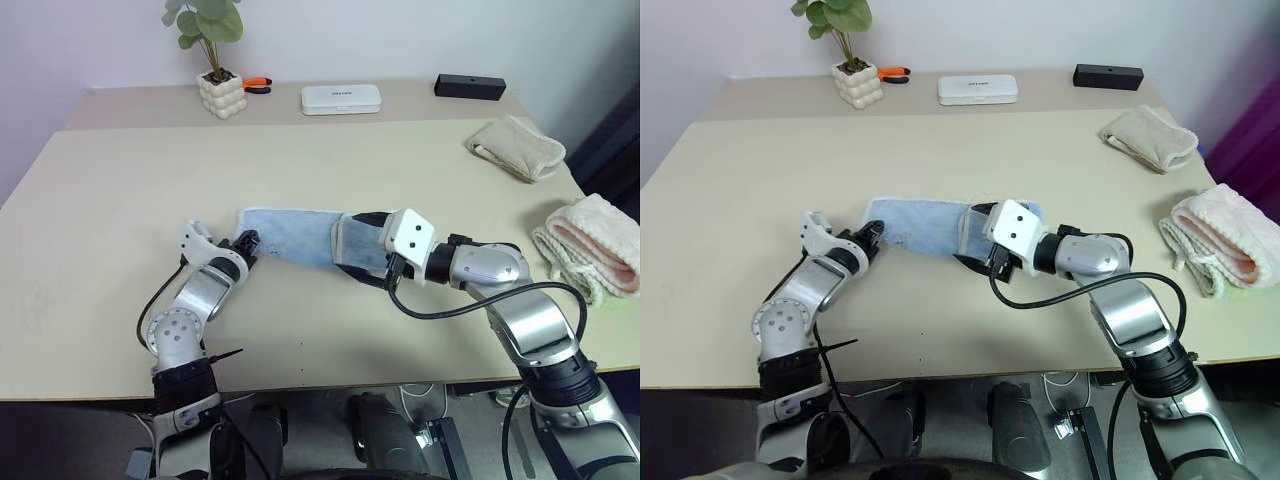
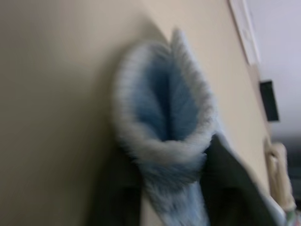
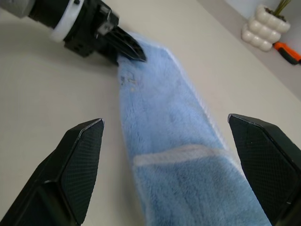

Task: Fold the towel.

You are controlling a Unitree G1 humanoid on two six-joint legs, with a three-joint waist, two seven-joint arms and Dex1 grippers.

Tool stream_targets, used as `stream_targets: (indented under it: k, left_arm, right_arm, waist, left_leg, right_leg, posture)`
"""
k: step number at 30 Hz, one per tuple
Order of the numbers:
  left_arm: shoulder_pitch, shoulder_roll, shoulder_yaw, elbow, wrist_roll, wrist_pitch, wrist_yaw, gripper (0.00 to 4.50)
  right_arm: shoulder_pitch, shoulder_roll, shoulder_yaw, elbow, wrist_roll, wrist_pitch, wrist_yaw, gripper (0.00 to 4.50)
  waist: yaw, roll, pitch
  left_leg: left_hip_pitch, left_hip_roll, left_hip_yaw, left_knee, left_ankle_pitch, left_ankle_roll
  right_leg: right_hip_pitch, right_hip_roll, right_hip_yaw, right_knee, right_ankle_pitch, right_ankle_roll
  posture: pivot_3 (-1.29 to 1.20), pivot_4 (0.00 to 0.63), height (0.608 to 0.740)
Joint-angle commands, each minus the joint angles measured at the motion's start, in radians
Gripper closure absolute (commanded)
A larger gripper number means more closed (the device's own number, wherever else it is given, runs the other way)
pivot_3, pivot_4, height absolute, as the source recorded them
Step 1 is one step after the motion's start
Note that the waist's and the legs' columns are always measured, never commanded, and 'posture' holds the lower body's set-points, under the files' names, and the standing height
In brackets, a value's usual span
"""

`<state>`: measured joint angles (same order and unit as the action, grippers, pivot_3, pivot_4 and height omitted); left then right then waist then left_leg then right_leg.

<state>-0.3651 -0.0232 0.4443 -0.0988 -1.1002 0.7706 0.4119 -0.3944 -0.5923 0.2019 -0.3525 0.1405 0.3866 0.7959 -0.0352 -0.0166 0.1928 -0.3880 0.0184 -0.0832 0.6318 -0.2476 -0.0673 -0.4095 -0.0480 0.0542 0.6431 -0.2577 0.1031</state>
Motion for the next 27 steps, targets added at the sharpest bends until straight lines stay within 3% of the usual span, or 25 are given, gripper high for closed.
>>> stream_targets:
  k: [1, 9, 13, 15, 19, 24, 27]
  left_arm:
    - [-0.013, 0.044, 0.013, -0.047, 0.006, -0.046, -0.062, 4.46]
    - [-0.008, 0.313, 0.091, -0.089, 0.047, -0.119, -0.263, 4.46]
    - [-0.019, 0.437, 0.044, -0.116, 0.086, -0.105, -0.385, 4.46]
    - [-0.024, 0.484, -0.018, -0.141, 0.121, -0.095, -0.457, 4.46]
    - [-0.037, 0.56, -0.302, -0.281, 0.221, -0.057, -0.675, 4.46]
    - [-0.056, 0.532, -0.47, -0.286, 0.295, -0.029, -0.751, 4.46]
    - [-0.087, 0.484, -0.599, -0.197, 0.402, 0.015, -0.736, 4.46]
  right_arm:
    - [0.008, -0.008, -0.007, -0.054, -0.007, -0.01, -0.004, 0.16]
    - [0.021, -0.021, -0.02, -0.062, -0.012, -0.003, -0.005, 0.16]
    - [0.02, -0.022, -0.019, -0.049, -0.014, -0.011, -0.004, 0.16]
    - [0.017, -0.019, -0.017, -0.041, -0.016, -0.015, -0.003, 0.16]
    - [0.011, -0.009, -0.006, -0.016, -0.026, -0.026, -0.007, 0.16]
    - [0.015, -0.003, 0.0, -0.005, -0.032, -0.036, -0.014, 0.16]
    - [0.021, -0.001, -0.001, -0.01, -0.037, -0.036, -0.023, 0.16]
  waist:
    - [0.003, 0.0, 0.0]
    - [-0.004, 0.0, 0.0]
    - [0.0, -0.001, 0.001]
    - [0.007, -0.001, 0.001]
    - [0.025, -0.001, 0.001]
    - [0.014, -0.001, 0.001]
    - [0.017, -0.001, 0.001]
  left_leg:
    - [0.0, 0.0, 0.0, 0.0, 0.0, 0.0]
    - [0.0, 0.0, 0.0, -0.001, 0.0, 0.0]
    - [-0.001, 0.0, 0.0, -0.001, 0.0, 0.0]
    - [-0.001, 0.0, 0.0, -0.001, 0.0, 0.0]
    - [-0.003, -0.001, 0.0, -0.001, 0.0, -0.001]
    - [-0.004, -0.001, 0.001, -0.002, 0.0, -0.001]
    - [-0.003, -0.001, 0.0, -0.003, 0.0, -0.001]
  right_leg:
    - [0.0, 0.0, 0.0, 0.0, 0.0, 0.0]
    - [-0.001, 0.0, 0.0, 0.0, 0.0, 0.0]
    - [-0.001, 0.0, 0.0, -0.001, 0.0, 0.0]
    - [-0.001, -0.001, 0.0, -0.003, 0.0, 0.0]
    - [0.0, -0.001, 0.0, -0.008, 0.0, -0.001]
    - [0.001, -0.002, 0.001, -0.012, 0.0, 0.0]
    - [0.001, 0.0, 0.001, -0.01, 0.0, 0.0]
  posture:
    - [0.0, 0.15, 0.737]
    - [0.0, 0.15, 0.737]
    - [0.0, 0.15, 0.737]
    - [0.0, 0.15, 0.737]
    - [0.0, 0.15, 0.737]
    - [0.0, 0.15, 0.737]
    - [0.0, 0.15, 0.737]
